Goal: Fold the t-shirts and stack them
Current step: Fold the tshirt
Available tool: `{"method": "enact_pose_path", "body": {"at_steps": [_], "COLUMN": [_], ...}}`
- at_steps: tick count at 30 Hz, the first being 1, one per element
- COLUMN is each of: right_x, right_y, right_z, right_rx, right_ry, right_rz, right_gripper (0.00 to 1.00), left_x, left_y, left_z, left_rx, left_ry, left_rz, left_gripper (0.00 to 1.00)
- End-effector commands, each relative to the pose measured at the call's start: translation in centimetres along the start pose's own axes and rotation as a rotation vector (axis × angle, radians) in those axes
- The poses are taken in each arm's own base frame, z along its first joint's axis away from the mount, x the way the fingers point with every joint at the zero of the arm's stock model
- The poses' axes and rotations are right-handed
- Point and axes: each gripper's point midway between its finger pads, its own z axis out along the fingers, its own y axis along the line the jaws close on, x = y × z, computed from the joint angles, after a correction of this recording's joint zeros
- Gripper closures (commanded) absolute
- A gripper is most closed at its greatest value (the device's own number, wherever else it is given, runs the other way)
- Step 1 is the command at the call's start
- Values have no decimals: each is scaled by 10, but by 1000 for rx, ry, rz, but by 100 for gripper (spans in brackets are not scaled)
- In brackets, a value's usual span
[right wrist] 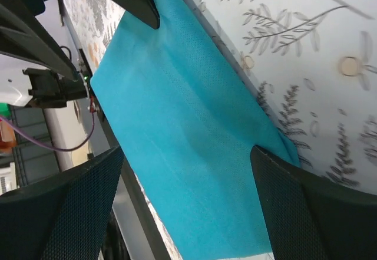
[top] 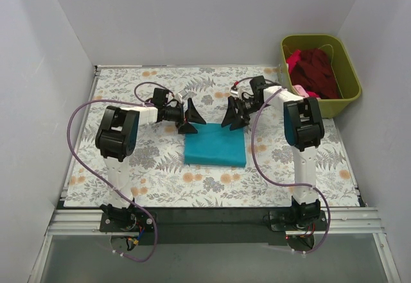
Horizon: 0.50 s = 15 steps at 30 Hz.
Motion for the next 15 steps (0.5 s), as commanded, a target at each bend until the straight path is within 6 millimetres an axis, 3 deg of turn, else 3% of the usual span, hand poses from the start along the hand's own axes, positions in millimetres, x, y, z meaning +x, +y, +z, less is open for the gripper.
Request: {"method": "enact_pose_path", "body": {"at_steps": [1, 2, 4, 5, 6, 7, 10, 12, 14, 15], "right_x": [-34, -45, -58, -57, -54, -51, -21, 5, 27, 46], "right_y": [-3, 10, 40, 54, 65, 89, 110, 115, 136, 136], "right_z": [-14, -21, -38, -43, -47, -57, -58, -47, -40, -33], "right_rx": [53, 40, 37, 7, -9, -36, -53, -68, -112, -128], "right_ry": [-81, -104, -153, -161, -166, -186, -183, -152, -125, -104], "right_rz": [-71, -109, -163, -162, -163, -192, -131, -68, -73, -39], "right_gripper": [4, 4, 2, 2, 2, 2, 2, 2, 2, 2], "left_x": [-21, -24, -36, -36, -33, -27, -4, 14, 33, 45], "left_y": [22, 16, -18, -31, -57, -65, -97, -109, -109, -115], "left_z": [0, -4, -18, -24, -35, -39, -52, -57, -57, -56], "left_rx": [-63, -60, -19, -5, 40, 54, 109, 118, 129, 140], "left_ry": [-63, -63, -92, -96, -99, -91, -60, -48, -10, 16], "left_rz": [10, 15, 85, 92, 121, 94, 78, 69, 5, -8], "left_gripper": [7, 7, 7, 7, 7, 6, 6, 6, 6, 6]}}
